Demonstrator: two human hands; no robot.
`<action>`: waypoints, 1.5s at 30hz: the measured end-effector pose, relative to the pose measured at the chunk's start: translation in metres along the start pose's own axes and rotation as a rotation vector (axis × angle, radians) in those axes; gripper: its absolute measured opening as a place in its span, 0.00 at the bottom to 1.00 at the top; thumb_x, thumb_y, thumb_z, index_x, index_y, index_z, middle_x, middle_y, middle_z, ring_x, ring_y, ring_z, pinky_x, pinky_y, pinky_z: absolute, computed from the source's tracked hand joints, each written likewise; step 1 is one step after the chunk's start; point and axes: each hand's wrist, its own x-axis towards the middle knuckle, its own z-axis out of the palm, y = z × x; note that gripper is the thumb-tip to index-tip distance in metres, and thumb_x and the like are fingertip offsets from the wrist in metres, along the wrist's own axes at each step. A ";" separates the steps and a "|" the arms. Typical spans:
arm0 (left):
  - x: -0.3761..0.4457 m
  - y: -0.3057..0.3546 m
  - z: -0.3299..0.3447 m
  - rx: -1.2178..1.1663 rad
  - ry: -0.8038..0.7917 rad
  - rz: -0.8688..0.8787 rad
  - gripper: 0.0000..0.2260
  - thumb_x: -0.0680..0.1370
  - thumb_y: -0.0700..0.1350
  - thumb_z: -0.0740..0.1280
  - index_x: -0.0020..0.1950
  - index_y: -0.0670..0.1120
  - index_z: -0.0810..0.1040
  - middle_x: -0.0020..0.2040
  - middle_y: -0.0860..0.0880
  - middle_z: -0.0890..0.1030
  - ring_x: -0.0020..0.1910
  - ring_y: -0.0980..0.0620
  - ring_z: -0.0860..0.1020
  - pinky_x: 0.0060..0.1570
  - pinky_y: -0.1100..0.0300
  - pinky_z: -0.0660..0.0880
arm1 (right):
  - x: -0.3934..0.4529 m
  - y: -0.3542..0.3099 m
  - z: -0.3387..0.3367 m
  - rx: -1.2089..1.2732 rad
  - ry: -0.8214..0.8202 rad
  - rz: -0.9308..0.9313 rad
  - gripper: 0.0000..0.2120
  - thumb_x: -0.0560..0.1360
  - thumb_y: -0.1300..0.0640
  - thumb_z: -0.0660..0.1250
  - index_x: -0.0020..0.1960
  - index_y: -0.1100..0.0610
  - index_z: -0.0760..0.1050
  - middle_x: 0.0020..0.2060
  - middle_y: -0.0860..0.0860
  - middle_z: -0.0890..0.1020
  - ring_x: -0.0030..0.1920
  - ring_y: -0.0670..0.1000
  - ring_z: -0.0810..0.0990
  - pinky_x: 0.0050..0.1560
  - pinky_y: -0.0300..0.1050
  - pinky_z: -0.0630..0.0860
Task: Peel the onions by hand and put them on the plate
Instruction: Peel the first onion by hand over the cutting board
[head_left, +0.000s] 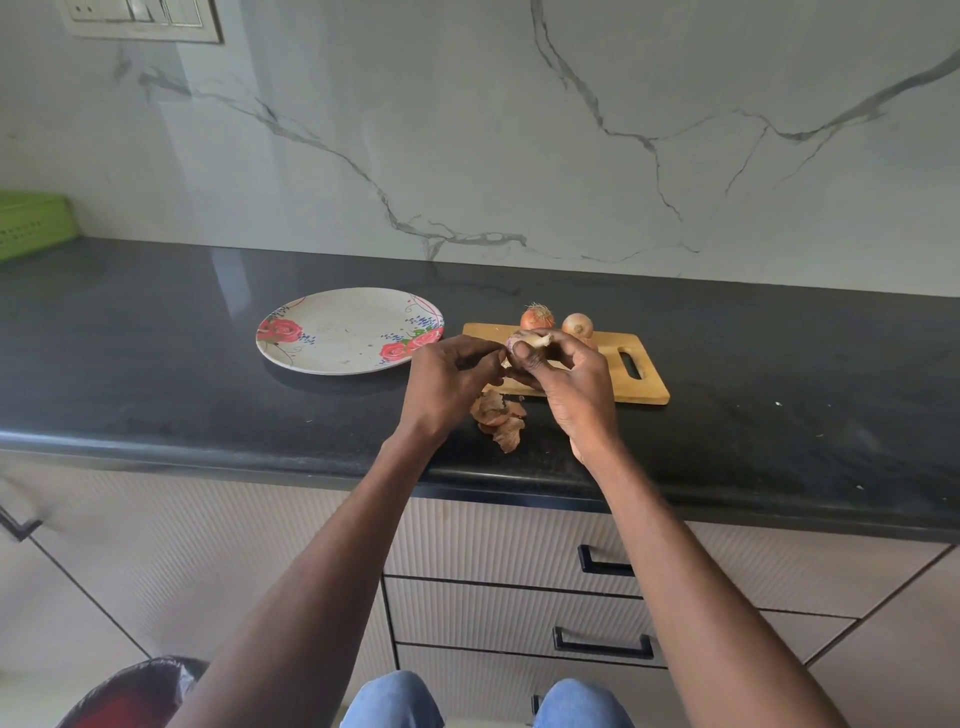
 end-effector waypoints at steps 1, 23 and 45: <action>0.000 0.000 0.000 0.000 -0.001 -0.017 0.07 0.79 0.38 0.70 0.55 0.38 0.85 0.44 0.47 0.86 0.38 0.57 0.84 0.41 0.66 0.79 | 0.000 0.000 0.000 0.005 0.001 0.002 0.19 0.70 0.43 0.76 0.55 0.54 0.83 0.50 0.48 0.86 0.54 0.45 0.83 0.58 0.48 0.79; 0.005 0.001 -0.005 -0.268 -0.056 -0.203 0.23 0.77 0.33 0.68 0.71 0.45 0.76 0.64 0.45 0.80 0.55 0.49 0.84 0.50 0.53 0.82 | -0.001 -0.004 -0.003 0.159 -0.063 0.080 0.12 0.75 0.63 0.72 0.57 0.56 0.78 0.57 0.56 0.83 0.56 0.50 0.83 0.60 0.45 0.78; 0.004 -0.003 -0.002 -0.113 0.008 -0.123 0.22 0.72 0.44 0.71 0.66 0.56 0.76 0.63 0.54 0.80 0.54 0.55 0.80 0.53 0.57 0.79 | 0.006 0.006 -0.004 0.012 0.067 0.023 0.13 0.74 0.55 0.74 0.58 0.50 0.81 0.61 0.53 0.79 0.59 0.47 0.79 0.59 0.42 0.78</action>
